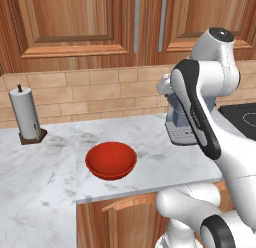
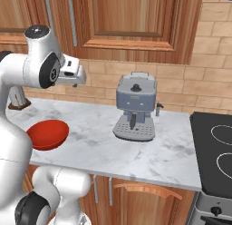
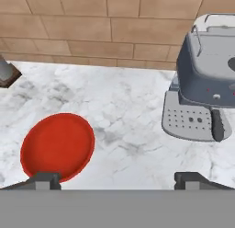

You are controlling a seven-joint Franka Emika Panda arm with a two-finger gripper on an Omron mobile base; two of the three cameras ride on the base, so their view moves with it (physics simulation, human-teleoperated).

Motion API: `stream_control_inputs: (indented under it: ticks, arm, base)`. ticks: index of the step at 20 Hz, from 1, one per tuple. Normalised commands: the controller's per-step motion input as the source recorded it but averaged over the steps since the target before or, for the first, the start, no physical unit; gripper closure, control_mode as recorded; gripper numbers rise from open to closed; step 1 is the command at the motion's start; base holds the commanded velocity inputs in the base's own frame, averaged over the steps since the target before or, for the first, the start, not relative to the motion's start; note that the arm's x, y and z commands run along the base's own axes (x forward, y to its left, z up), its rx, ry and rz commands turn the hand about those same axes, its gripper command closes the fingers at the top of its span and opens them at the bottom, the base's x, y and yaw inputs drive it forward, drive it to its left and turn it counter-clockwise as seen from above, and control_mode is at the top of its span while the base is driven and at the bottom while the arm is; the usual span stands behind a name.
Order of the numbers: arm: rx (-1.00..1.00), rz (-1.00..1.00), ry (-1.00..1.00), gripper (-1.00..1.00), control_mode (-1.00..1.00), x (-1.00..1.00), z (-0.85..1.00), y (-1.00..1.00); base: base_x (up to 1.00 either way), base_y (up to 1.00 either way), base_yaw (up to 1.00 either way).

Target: Open the cabinet. Pick the banana and pear from the cabinet and place them into the bowl. Then close the cabinet.

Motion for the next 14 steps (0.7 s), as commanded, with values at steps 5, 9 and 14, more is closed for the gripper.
stream_control_inputs:
  ticks: [5, 9, 14]
  arm:
    - [-0.01, 0.0, -0.32, -1.0, -1.0, 0.0, 0.27, 0.12]
    - [-0.01, -0.01, -0.32, -1.0, -1.0, 0.0, 0.32, 0.13]
    - [0.0, -0.04, -0.19, -1.0, -1.0, 0.0, 0.4, 0.01]
  base:
    - [0.0, 0.0, 0.0]
    - [0.0, 0.0, 0.0]
    - [0.0, 0.0, 0.0]
